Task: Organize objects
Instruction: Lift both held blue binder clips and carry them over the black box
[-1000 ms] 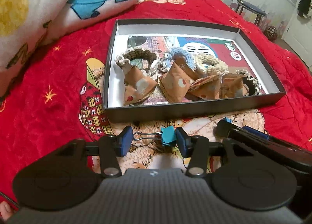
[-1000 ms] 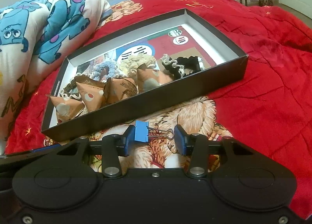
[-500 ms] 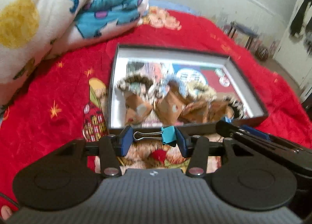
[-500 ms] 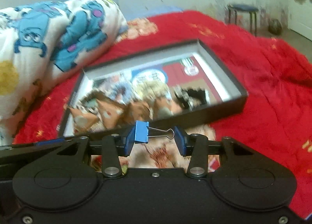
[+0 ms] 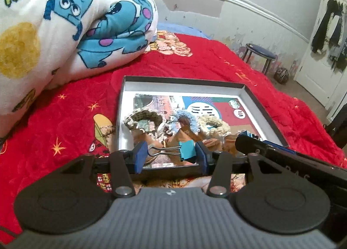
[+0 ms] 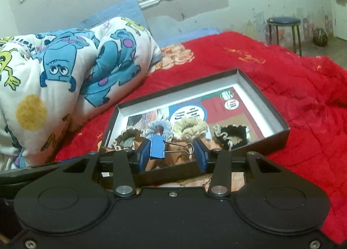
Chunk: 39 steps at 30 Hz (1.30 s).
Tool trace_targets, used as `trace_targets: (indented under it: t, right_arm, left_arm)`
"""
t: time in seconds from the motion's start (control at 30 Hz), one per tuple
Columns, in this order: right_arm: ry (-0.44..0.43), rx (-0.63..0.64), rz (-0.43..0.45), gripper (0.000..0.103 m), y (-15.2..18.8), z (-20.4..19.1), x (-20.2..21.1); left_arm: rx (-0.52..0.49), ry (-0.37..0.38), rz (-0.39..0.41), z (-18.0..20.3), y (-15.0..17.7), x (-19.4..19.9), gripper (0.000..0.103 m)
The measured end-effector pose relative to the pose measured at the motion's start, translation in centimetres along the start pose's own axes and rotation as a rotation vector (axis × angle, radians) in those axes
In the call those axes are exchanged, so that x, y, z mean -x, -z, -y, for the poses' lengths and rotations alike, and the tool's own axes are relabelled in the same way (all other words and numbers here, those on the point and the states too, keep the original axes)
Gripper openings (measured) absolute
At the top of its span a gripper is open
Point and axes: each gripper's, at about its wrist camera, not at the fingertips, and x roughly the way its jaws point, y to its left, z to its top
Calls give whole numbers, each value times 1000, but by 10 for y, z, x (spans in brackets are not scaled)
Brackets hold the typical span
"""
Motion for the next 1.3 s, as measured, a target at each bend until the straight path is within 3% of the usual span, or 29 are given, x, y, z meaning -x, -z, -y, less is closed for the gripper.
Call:
trace_targets:
  t: [0.5, 0.73, 0.97, 1.3]
  right_arm:
    - [-96, -83, 13, 42, -23, 16, -2]
    - [-145, -158, 46, 42, -52, 48, -12]
    - [-189, -167, 71, 42, -70, 72, -36]
    - [-157, -157, 30, 42, -77, 87, -67]
  left_arm:
    - [40, 60, 99, -3, -13, 0, 54]
    - [74, 77, 150, -19, -27, -14, 54]
    - [98, 81, 132, -22, -24, -42, 53]
    - [31, 83, 176, -8, -31, -57, 53]
